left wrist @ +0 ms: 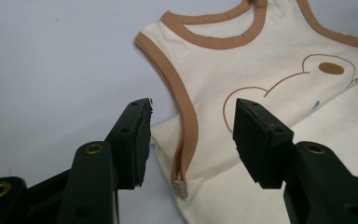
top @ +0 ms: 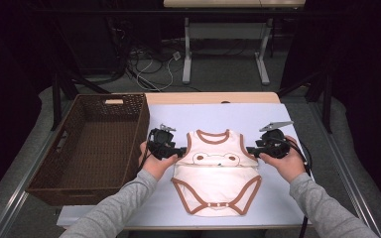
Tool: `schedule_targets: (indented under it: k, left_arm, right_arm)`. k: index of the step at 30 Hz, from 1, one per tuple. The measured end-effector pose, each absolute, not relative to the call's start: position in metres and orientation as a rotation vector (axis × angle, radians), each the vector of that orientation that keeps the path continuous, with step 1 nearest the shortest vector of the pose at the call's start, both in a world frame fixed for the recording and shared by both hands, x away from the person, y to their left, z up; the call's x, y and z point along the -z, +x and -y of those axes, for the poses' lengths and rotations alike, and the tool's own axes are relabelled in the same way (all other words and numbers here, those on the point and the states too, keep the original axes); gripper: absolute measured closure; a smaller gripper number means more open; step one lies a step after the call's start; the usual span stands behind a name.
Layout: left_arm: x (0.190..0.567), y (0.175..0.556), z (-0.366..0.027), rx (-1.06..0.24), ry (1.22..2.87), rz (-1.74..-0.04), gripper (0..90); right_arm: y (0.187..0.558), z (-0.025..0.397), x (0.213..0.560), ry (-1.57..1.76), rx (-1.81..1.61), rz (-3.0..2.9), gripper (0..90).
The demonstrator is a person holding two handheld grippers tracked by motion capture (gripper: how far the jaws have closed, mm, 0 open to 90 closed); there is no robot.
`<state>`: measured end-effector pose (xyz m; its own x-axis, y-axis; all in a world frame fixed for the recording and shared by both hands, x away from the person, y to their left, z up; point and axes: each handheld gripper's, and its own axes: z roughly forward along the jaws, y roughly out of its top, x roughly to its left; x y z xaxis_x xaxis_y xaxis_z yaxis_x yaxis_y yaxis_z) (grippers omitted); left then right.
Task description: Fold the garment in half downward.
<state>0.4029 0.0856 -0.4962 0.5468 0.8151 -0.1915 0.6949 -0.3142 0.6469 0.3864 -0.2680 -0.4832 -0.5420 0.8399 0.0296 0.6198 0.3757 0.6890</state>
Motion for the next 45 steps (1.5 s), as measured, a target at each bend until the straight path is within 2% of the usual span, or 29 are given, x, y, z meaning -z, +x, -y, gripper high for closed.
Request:
schedule_targets:
  k: [8,18,23,33,45]
  left_arm:
    - [0.483,0.416,-0.080,-0.237,2.084,-1.220,39.6]
    - [0.474,0.431,-0.077,-0.298,2.054,-1.160,38.8]
    - [0.472,0.441,-0.077,-0.278,2.040,-1.142,37.9]
    - [0.482,0.455,-0.070,-0.314,2.066,-1.171,32.6]
    - [0.499,0.481,-0.065,-0.303,2.041,-1.193,31.6]
  right_arm:
    - [0.399,0.257,0.470,1.216,-0.964,-2.352,45.4]
    - [0.415,0.246,0.457,1.225,-0.935,-2.322,38.4]
    - [0.422,0.243,0.462,1.195,-0.973,-2.323,34.0]
    - [0.439,0.240,0.474,1.202,-0.972,-2.289,34.1]
    - [0.460,0.239,0.492,1.239,-0.974,-2.239,35.2]
